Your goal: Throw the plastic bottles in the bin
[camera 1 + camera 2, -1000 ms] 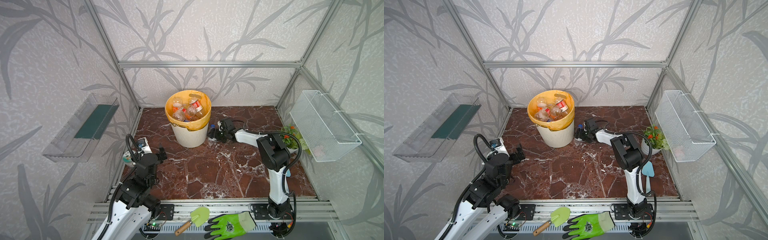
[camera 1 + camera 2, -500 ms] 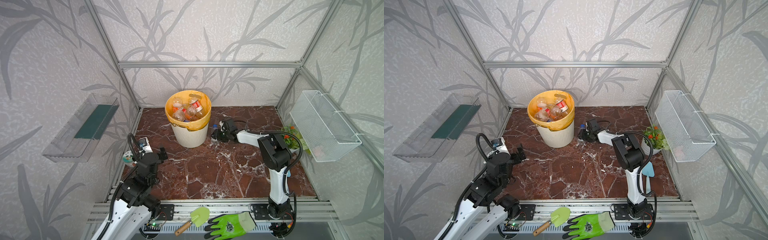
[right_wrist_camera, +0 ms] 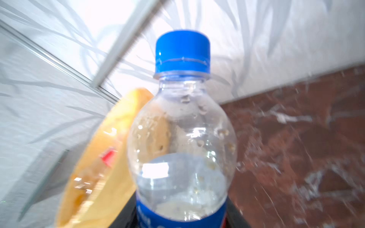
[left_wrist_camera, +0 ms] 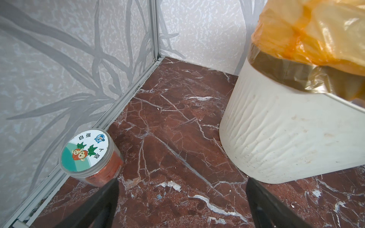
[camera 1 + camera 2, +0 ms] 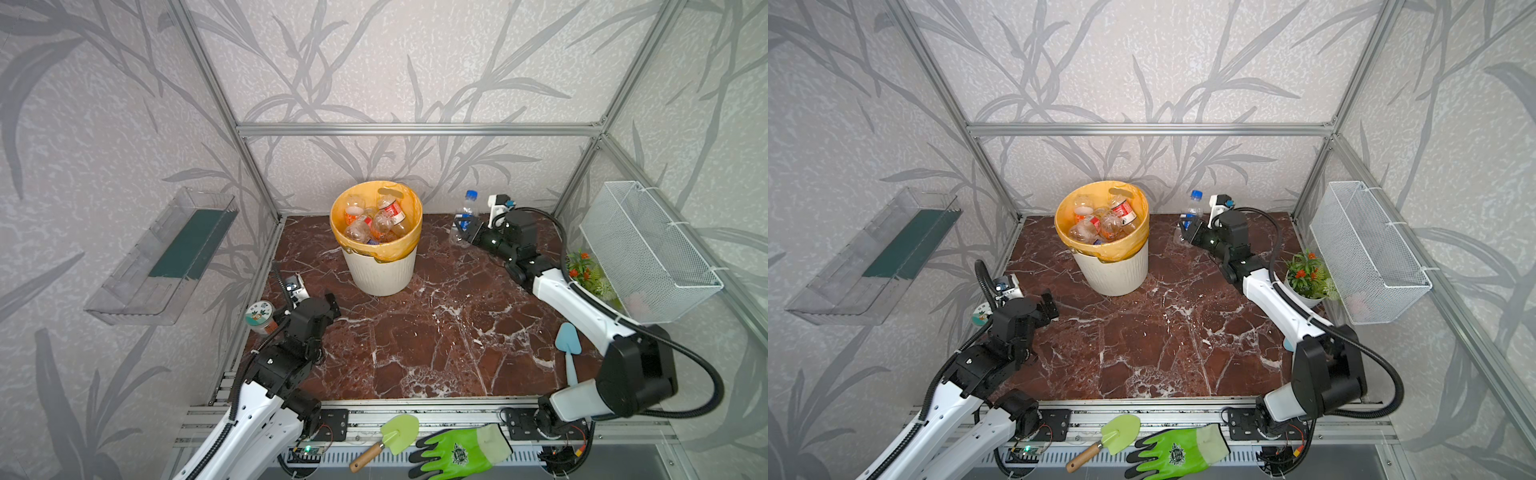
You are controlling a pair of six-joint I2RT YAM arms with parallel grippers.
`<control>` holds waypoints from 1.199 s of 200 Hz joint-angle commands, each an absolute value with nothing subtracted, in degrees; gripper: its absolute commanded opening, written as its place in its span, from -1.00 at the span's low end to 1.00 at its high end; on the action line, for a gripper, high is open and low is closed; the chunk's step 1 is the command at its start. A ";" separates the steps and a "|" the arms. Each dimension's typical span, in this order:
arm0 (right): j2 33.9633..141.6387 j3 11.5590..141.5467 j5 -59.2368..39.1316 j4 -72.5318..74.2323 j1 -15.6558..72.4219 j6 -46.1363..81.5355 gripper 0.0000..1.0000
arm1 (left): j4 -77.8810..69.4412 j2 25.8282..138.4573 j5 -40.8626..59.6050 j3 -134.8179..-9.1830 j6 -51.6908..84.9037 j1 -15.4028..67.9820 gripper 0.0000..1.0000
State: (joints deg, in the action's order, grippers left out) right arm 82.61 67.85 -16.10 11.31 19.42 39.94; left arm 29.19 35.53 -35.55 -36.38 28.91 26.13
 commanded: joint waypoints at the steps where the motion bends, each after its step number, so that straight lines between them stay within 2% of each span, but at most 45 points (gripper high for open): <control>1: 78.07 72.81 -16.30 11.56 19.69 37.26 -0.02 | 30.41 36.05 -36.10 -35.68 32.26 25.91 0.98; 40: 79.06 80.05 -17.31 11.84 23.54 38.23 0.01 | 30.40 35.48 -35.16 -35.50 32.42 25.88 0.98; 80: 95.34 91.25 -20.31 6.44 33.01 37.80 0.03 | 29.47 36.32 -33.36 -35.80 32.76 25.86 0.98; 93: 102.24 97.84 -22.71 1.90 34.35 37.00 0.12 | 29.29 36.85 -32.87 -35.99 32.85 25.91 0.98; 107: 105.83 104.66 -22.26 -5.70 34.11 33.64 0.46 | 29.50 37.39 -32.33 -36.63 32.47 25.86 0.98; 118: 104.30 106.21 -19.40 -7.85 33.46 31.81 0.71 | 30.23 37.61 -32.13 -37.38 32.05 25.84 0.99; 135: 99.89 106.21 -16.36 -8.42 31.82 29.31 1.00 | 30.74 37.54 -32.20 -37.63 31.34 25.81 0.98; 177: 88.53 100.87 -12.28 -9.07 28.47 26.13 0.98 | 29.23 37.62 -31.34 -36.74 31.86 25.76 0.98; 211: 79.23 87.41 -9.95 -3.03 24.85 25.28 0.98 | 29.00 38.70 -32.69 -36.91 31.87 25.76 0.98; 240: 70.04 68.77 -4.77 3.40 21.65 21.78 0.98 | 28.60 39.73 -36.44 -36.07 32.63 25.78 0.98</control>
